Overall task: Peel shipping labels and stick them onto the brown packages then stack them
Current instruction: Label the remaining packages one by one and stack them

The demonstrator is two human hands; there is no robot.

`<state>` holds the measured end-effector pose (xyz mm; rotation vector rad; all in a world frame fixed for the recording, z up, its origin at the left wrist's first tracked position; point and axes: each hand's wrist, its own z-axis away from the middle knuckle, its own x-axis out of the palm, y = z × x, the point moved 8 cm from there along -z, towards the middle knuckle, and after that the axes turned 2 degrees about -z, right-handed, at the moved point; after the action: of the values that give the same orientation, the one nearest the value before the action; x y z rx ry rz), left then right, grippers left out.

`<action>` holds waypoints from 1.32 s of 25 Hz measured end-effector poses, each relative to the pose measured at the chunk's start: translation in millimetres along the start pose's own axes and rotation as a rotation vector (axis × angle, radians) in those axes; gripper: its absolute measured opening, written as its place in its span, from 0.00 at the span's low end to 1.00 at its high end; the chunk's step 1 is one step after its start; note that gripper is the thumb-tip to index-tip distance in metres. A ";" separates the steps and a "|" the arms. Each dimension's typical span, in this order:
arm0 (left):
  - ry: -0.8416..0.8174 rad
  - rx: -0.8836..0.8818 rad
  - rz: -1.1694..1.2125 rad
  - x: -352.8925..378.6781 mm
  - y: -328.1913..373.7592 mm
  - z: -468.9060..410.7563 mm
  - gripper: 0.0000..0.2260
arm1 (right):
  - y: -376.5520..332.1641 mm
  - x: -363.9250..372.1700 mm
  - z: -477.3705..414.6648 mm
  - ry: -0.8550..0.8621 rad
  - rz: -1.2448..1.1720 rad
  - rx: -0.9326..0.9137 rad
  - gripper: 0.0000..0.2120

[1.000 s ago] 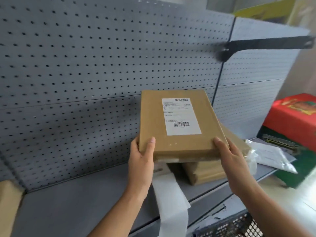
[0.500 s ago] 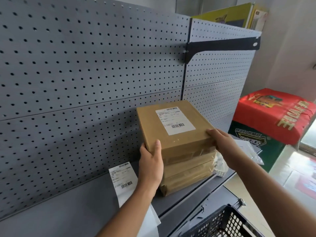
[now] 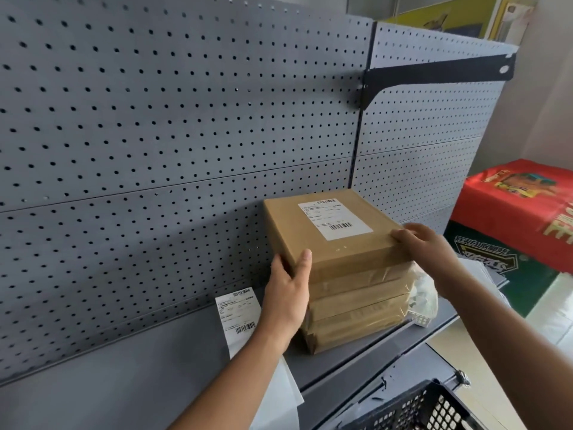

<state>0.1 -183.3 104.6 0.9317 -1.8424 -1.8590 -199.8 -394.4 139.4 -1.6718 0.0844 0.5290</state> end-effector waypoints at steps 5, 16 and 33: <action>0.221 0.136 -0.488 -90.9 12.6 -1.9 0.39 | -68.9 18.2 32.0 0.160 0.394 -0.389 0.20; 0.700 -0.070 -0.927 -368.0 -18.7 98.7 0.31 | -184.3 242.0 155.9 -0.161 0.418 -0.821 0.19; 0.912 -0.723 -0.854 -641.4 -183.4 346.0 0.31 | -179.8 563.9 439.7 -0.931 0.325 -0.803 0.27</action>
<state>263.5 516.4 28.8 1.9435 -0.1822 -1.7412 236.3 193.7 53.0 -1.9988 -0.6187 1.7029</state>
